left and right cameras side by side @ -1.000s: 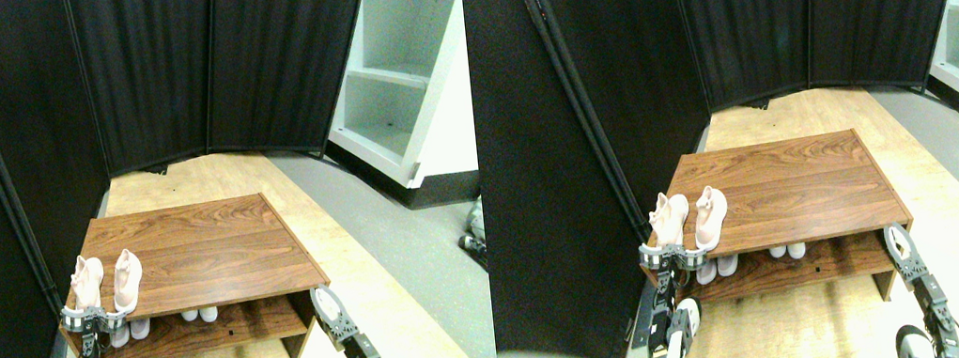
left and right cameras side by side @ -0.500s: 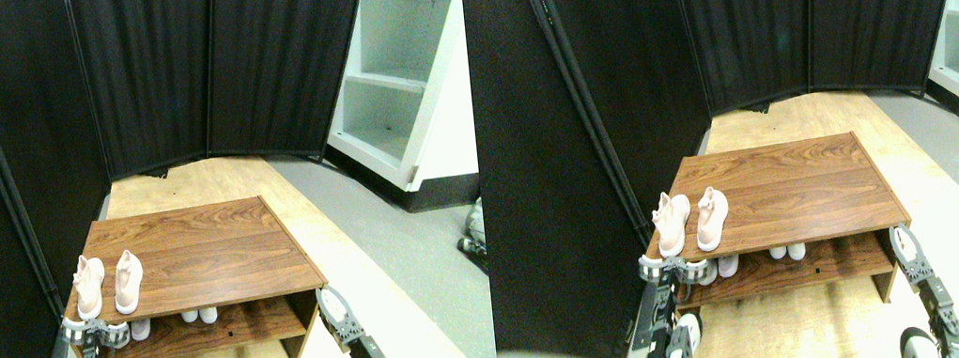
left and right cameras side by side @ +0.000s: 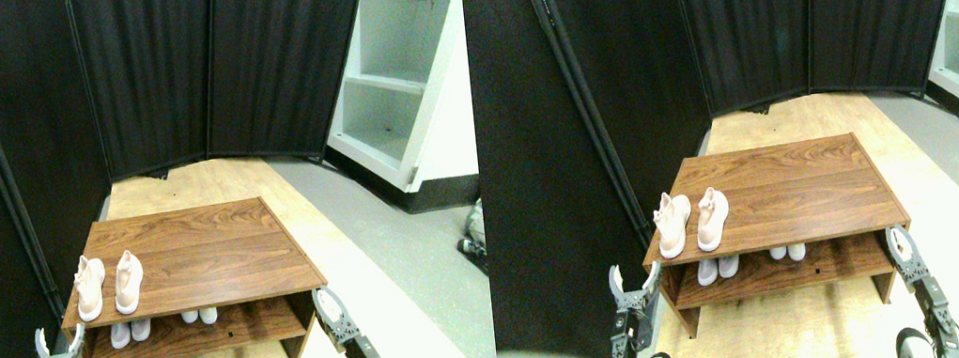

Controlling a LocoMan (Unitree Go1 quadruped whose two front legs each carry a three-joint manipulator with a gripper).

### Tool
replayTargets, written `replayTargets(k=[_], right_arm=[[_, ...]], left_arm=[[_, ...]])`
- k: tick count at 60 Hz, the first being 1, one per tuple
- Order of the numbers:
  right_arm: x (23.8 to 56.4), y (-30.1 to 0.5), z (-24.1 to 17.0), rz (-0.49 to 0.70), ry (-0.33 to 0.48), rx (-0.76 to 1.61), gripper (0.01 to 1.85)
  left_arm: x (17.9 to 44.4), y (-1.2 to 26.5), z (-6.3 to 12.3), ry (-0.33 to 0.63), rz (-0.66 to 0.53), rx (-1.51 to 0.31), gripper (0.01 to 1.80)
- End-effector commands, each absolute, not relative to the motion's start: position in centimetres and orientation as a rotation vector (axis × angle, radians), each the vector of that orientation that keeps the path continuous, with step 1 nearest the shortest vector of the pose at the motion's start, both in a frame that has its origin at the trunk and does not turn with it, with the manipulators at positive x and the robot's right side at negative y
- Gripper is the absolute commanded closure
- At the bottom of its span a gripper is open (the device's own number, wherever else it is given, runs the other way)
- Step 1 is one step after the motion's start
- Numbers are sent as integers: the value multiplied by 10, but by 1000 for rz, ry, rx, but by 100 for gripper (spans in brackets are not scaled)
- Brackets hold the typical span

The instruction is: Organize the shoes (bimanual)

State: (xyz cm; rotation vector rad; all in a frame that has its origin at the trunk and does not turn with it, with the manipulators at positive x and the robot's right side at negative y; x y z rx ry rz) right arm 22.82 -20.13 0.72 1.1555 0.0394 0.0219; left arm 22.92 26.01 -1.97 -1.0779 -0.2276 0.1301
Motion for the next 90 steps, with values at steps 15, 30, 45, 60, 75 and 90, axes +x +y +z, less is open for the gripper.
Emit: replayTargets(k=[15, 30, 45, 60, 75, 90], right_arm=[[232, -202, 12, 42, 9, 1160, 185], [231, -205, 13, 61, 0, 1146, 185], [229, -209, 13, 58, -12, 1135, 185], [233, -210, 14, 71, -10, 1158, 185], [236, -213, 15, 61, -19, 1171, 185], [238, -215, 15, 38, -31, 1168, 185]], left_arm=[[255, 318, 0, -326, 100, -841, 180], [289, 321, -4, -264, 143, -811, 180], [321, 305, -22, -197, 151, -932, 180], [338, 278, -33, -127, 164, -965, 180], [343, 252, -37, -117, 180, -1042, 180], [342, 230, -33, -104, 175, -1097, 180]])
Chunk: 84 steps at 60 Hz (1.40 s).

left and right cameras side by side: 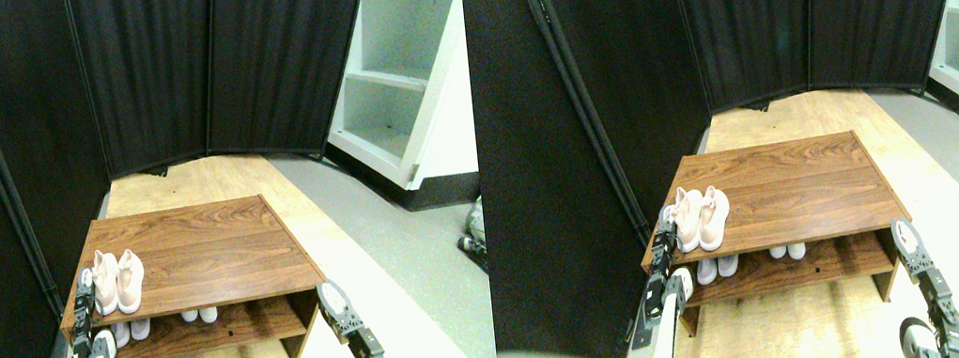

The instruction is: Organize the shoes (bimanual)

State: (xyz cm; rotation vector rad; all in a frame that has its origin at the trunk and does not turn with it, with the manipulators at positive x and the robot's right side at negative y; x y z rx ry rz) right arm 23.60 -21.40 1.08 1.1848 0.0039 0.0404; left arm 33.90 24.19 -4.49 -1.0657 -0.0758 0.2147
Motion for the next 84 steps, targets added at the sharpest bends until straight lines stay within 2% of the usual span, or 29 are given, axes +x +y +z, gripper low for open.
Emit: replayTargets(k=[1, 8, 17, 23, 31, 39, 47, 64, 84], right_arm=[[238, -215, 15, 38, -31, 1168, 185], [241, -217, 15, 50, -25, 1165, 185], [245, -218, 12, 49, -27, 1157, 185], [247, -219, 10, 42, -22, 1163, 185], [251, -217, 8, 49, -14, 1165, 185], [254, -214, 6, 37, 2, 1206, 185], [255, -209, 4, 19, 8, 1223, 185], [256, -203, 3, 43, 2, 1139, 185], [255, -198, 2, 49, 34, 1183, 185]], left_arm=[[342, 229, -33, -103, 173, -1100, 180], [342, 225, -33, -97, 180, -1077, 180], [341, 240, -33, -127, 148, -1065, 180], [333, 246, -24, -154, 135, -1052, 180], [302, 245, -8, -177, 96, -1041, 180], [270, 237, 1, -190, 67, -1052, 180], [247, 236, 0, -191, 11, -1042, 180], [215, 232, -14, -208, 13, -1082, 180], [213, 225, -19, -237, 88, -1132, 180]])
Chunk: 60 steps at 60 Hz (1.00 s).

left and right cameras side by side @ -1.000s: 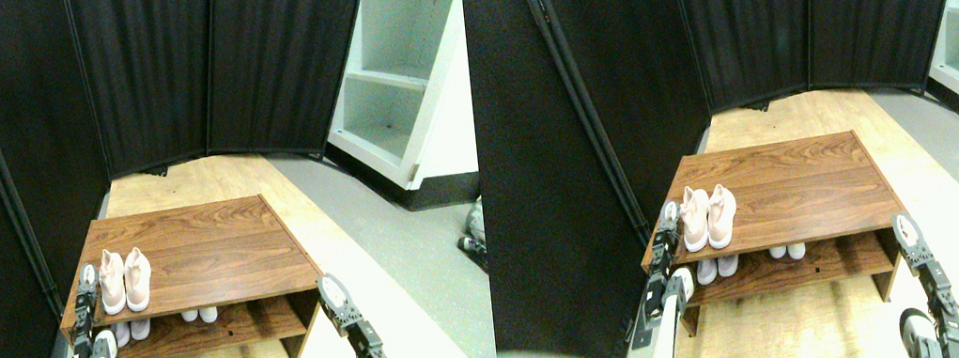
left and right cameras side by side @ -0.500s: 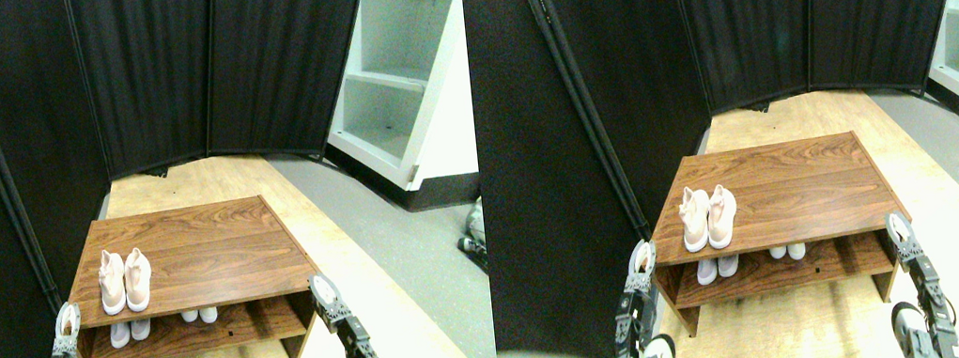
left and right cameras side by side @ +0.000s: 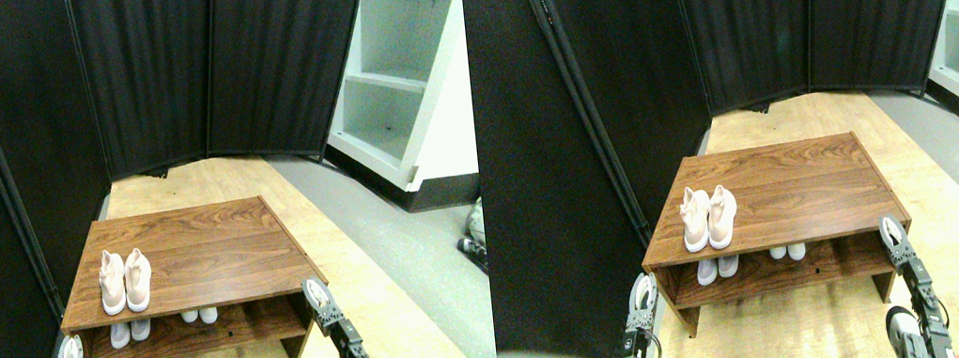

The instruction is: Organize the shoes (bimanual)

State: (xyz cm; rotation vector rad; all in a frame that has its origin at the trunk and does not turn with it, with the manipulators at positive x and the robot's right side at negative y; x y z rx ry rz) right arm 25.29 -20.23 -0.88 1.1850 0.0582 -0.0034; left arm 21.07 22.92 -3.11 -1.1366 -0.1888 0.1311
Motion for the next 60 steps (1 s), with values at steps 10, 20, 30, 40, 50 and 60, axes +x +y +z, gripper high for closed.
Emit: replayTargets(k=[10, 20, 30, 40, 50, 60], right_arm=[[253, -197, 2, 41, 33, 1164, 185], [251, -197, 2, 27, 33, 1174, 185], [251, -198, 2, 37, 34, 1167, 185], [250, -197, 3, 25, 35, 1166, 185], [250, -197, 2, 33, 37, 1170, 185], [249, -198, 2, 48, 45, 1169, 185]], left_arm=[[215, 226, -19, -225, 76, -1132, 180], [216, 226, -20, -233, 99, -1147, 180], [215, 227, -19, -235, 100, -1143, 180], [215, 228, -19, -230, 82, -1120, 180], [212, 228, -19, -235, 64, -1119, 180], [207, 229, -14, -227, 41, -1108, 180]])
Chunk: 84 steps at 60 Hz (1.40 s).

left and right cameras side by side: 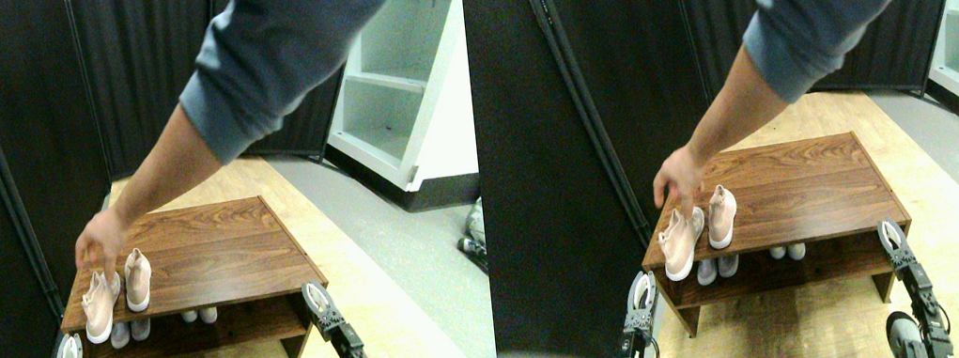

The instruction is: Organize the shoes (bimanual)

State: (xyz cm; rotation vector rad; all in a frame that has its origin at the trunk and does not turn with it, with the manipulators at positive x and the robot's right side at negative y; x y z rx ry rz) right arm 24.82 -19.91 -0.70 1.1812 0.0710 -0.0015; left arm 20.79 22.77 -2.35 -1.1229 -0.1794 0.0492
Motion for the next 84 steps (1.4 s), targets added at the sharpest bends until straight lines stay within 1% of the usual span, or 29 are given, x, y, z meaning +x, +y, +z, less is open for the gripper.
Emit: replayTargets(k=[1, 9, 13, 15, 16, 17, 18, 19, 20, 21, 22, 23, 25, 27, 28, 29, 34, 43, 46, 56, 61, 67, 71, 79, 84], right_arm=[[249, -198, 2, 45, 43, 1169, 185], [248, -198, 2, 34, 44, 1166, 185], [247, -198, 2, 36, 45, 1169, 185], [246, -197, 3, 32, 44, 1178, 185], [247, -197, 3, 31, 43, 1176, 185], [246, -197, 2, 32, 43, 1175, 185], [246, -197, 2, 33, 43, 1175, 185], [246, -197, 2, 33, 43, 1175, 185], [247, -197, 2, 35, 44, 1175, 185], [247, -197, 1, 35, 46, 1176, 185], [247, -197, 1, 32, 45, 1176, 185], [246, -197, 1, 24, 45, 1174, 185], [246, -196, 2, 25, 50, 1173, 185], [246, -196, 2, 23, 54, 1179, 185], [246, -196, 2, 23, 54, 1179, 185], [246, -196, 2, 25, 53, 1180, 185], [246, -196, 2, 22, 44, 1164, 185], [246, -196, 2, 17, 46, 1189, 185], [246, -197, 2, 28, 44, 1181, 185], [246, -200, 2, 10, 44, 1180, 185], [246, -200, 3, 17, 45, 1173, 185], [247, -201, 2, 14, 45, 1164, 185], [247, -201, 2, 16, 45, 1162, 185], [248, -203, 3, 10, 25, 1159, 185], [248, -205, 3, 6, 26, 1150, 185]], left_arm=[[207, 229, -14, -225, 41, -1108, 180], [205, 228, -13, -217, 41, -1134, 180], [204, 222, -13, -238, 78, -1174, 180], [204, 221, -15, -220, 86, -1192, 180], [204, 219, -16, -217, 103, -1217, 175], [204, 217, -18, -212, 115, -1230, 150], [204, 216, -19, -208, 119, -1231, 137], [204, 216, -19, -208, 119, -1231, 137], [204, 214, -21, -194, 120, -1232, 117], [204, 213, -22, -175, 112, -1230, 102], [204, 212, -23, -165, 108, -1224, 93], [205, 211, -25, -146, 100, -1208, 74], [208, 208, -29, -126, 108, -1192, 48], [211, 207, -31, -109, 110, -1193, 36], [211, 207, -31, -109, 110, -1193, 36], [213, 206, -33, -96, 110, -1183, 31], [221, 203, -37, -73, 138, -1190, 23], [236, 200, -45, -44, 136, -1204, 17], [243, 201, -49, -28, 131, -1198, 23], [261, 201, -60, -18, 141, -1216, 22], [270, 201, -63, -21, 150, -1221, 26], [279, 201, -65, -15, 152, -1227, 23], [288, 200, -66, -12, 144, -1235, 27], [307, 201, -67, -2, 139, -1251, 26], [315, 201, -67, 5, 135, -1254, 26]])
